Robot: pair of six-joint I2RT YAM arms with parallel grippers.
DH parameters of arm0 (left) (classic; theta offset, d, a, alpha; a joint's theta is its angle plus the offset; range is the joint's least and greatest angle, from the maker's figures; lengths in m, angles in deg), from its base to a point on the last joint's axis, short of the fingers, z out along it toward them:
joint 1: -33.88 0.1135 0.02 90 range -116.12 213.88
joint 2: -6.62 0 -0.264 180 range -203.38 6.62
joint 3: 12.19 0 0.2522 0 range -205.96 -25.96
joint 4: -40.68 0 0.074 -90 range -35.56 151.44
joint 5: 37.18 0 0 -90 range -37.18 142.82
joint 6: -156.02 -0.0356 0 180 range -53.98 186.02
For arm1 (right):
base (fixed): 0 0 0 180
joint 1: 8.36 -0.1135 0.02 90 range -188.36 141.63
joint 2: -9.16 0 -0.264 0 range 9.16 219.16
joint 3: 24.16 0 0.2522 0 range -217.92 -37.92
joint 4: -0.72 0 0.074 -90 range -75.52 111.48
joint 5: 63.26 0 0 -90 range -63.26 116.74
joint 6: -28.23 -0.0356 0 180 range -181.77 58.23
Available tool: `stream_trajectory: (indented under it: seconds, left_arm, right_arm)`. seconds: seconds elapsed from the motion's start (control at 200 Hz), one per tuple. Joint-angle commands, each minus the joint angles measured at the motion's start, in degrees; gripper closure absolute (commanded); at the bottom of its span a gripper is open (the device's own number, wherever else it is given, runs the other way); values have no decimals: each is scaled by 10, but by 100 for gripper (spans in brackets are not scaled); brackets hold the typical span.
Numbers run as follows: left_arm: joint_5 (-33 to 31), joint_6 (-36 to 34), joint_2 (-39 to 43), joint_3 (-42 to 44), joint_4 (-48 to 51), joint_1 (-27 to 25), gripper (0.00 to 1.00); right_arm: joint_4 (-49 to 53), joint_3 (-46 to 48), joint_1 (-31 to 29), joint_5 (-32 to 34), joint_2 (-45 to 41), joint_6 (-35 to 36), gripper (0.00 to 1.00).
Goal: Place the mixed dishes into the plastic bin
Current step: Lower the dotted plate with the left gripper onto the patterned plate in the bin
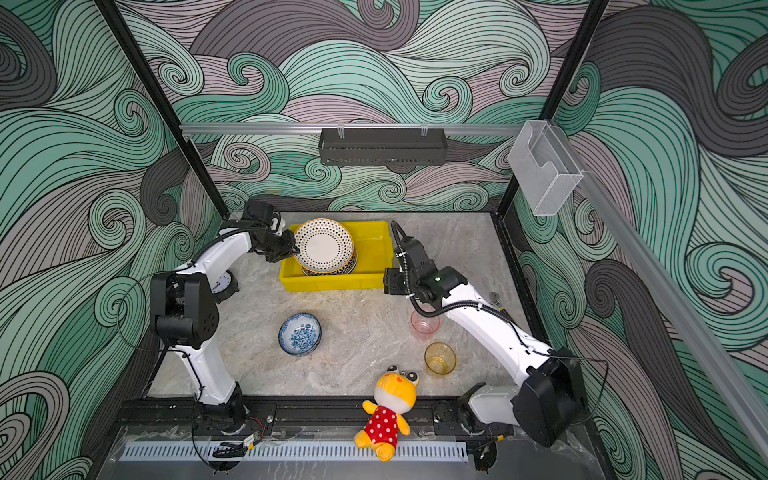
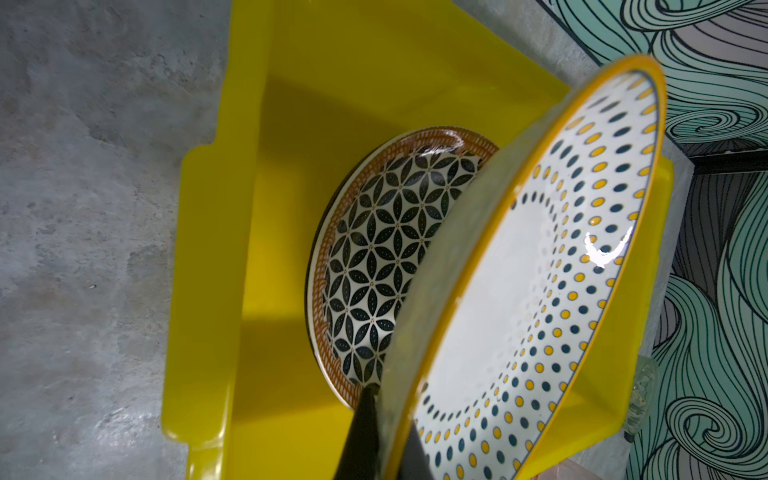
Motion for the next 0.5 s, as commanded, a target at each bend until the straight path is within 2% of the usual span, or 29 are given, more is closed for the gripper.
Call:
stream_trajectory:
  seconds: [0.0,0.496]
  left_arm:
    - [42,12,-4,-36,-33,4,100]
    - [39,20,-35,-33,-31,5,100]
  right_arm:
    - [1,-26,-2,-6,8,8,33]
    - [7,-54,-2,-30,45,13,34]
